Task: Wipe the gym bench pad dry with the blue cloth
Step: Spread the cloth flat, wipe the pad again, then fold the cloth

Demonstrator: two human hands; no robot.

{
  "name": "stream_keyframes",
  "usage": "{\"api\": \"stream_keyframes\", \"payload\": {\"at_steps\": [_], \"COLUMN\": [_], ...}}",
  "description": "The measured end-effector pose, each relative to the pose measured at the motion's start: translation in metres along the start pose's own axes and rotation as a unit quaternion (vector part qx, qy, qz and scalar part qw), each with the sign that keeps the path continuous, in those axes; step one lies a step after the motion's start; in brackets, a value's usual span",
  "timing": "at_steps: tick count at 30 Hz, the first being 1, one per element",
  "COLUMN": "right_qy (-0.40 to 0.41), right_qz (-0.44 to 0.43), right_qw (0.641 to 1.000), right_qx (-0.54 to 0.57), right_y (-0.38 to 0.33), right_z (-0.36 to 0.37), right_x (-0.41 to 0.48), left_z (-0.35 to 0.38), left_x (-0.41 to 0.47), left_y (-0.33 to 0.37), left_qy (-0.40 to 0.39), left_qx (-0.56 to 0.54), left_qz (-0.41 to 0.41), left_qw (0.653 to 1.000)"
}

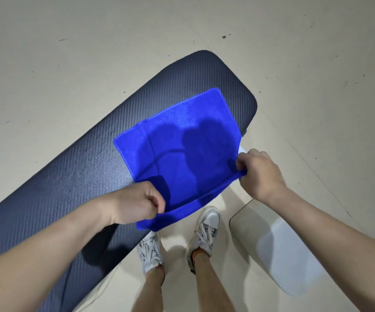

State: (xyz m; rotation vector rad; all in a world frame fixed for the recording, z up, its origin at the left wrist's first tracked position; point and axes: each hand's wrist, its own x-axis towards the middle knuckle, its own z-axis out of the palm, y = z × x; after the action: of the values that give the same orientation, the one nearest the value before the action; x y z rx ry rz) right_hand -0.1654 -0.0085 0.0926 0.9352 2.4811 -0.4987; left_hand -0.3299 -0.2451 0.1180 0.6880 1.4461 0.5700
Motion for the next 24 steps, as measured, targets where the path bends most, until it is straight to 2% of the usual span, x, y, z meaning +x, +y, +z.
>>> {"api": "stream_keyframes", "payload": {"at_steps": [5, 8, 11, 13, 17, 20, 24], "right_qy": [-0.138, -0.164, -0.147, -0.128, -0.041, 0.033, 0.068], "right_qz": [-0.039, -0.018, -0.014, -0.018, -0.058, -0.082, -0.093], "right_qw": [0.987, 0.976, 0.969, 0.967, 0.978, 0.983, 0.989], "right_qx": [0.075, 0.141, 0.199, 0.218, 0.194, 0.161, 0.089], "right_y": [0.014, 0.013, 0.004, -0.007, -0.036, -0.055, -0.067], "right_z": [-0.041, -0.067, -0.088, -0.097, -0.105, -0.105, -0.088], "right_x": [0.022, 0.039, 0.062, 0.078, 0.112, 0.136, 0.155], "left_z": [-0.018, -0.027, -0.036, -0.043, -0.061, -0.074, -0.076], "left_x": [-0.011, -0.017, -0.017, -0.014, 0.001, 0.015, 0.031], "left_y": [-0.015, -0.030, -0.038, -0.041, -0.052, -0.059, -0.062], "left_qy": [0.047, 0.068, 0.132, 0.242, 0.452, 0.515, 0.542], "left_qx": [-0.076, -0.211, -0.289, -0.237, -0.196, -0.191, -0.095], "left_qz": [-0.024, -0.039, -0.049, -0.040, -0.032, -0.050, -0.078], "left_qw": [0.996, 0.974, 0.947, 0.940, 0.870, 0.834, 0.831]}}
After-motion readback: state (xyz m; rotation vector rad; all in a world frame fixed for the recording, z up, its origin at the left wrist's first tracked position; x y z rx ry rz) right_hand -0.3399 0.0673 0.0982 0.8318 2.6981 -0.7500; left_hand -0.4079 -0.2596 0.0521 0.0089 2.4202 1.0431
